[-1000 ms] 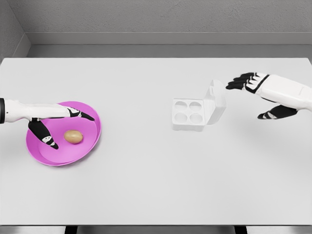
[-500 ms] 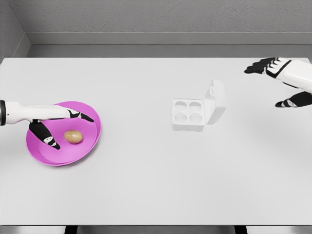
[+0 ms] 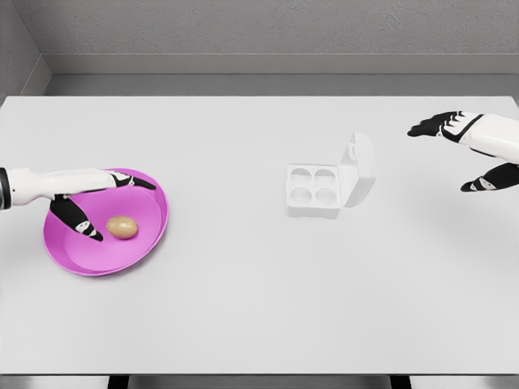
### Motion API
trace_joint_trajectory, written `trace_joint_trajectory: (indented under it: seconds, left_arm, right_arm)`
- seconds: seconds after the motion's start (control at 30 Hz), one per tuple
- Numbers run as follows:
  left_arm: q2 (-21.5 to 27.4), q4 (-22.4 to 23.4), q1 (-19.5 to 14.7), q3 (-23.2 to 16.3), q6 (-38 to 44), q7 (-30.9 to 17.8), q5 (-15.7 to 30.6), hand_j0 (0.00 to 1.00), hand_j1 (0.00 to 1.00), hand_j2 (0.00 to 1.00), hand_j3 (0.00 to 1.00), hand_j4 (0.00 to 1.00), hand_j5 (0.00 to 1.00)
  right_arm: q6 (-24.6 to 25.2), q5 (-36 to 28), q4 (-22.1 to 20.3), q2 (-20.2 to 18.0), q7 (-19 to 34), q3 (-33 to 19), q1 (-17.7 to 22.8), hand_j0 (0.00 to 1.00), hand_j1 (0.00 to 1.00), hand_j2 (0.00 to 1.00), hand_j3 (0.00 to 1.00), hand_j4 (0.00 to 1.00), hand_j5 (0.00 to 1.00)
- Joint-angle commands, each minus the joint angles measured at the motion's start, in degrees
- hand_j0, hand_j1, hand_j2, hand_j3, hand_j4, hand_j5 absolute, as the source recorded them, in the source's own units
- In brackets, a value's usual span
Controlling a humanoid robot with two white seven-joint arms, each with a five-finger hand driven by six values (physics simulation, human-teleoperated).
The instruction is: Pack egg into the box and close the box lid
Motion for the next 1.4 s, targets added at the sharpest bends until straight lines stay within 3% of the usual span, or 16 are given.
trace_joint_trajectory:
  seconds: [0.0, 1.1, 1.17, 1.37]
  left_arm:
    - [0.06, -0.01, 0.0, 0.02, 0.04, 0.53, 0.31, 1.0, 1.0, 1.0, 1.0, 1.0, 1.0]
    - [-0.2, 0.42, 2.46, 1.16, -0.57, 1.58, -2.06, 1.0, 1.0, 1.0, 1.0, 1.0, 1.0]
    - [-0.29, 0.42, 2.46, 1.16, -0.57, 1.58, -2.06, 0.91, 0.91, 0.91, 0.91, 0.91, 0.91]
    - [-0.73, 0.51, 2.46, 1.07, -0.57, 1.58, -2.67, 0.91, 0.91, 0.91, 0.91, 0.91, 0.91]
  right_arm:
    - [0.13, -0.4, 0.17, -0.06, 0.02, -0.05, 0.0, 1.0, 1.0, 1.0, 1.0, 1.0, 1.0]
    - [0.13, -0.58, 1.84, 0.03, -0.07, -0.14, 1.05, 1.0, 1.0, 1.0, 1.0, 1.0, 1.0]
    - [0.13, -0.58, 1.84, 0.03, -0.07, -0.14, 1.05, 1.0, 1.0, 1.0, 1.0, 1.0, 1.0]
    - [0.13, -0.58, 1.84, 0.03, -0.07, -0.05, 1.14, 1.0, 1.0, 1.0, 1.0, 1.0, 1.0]
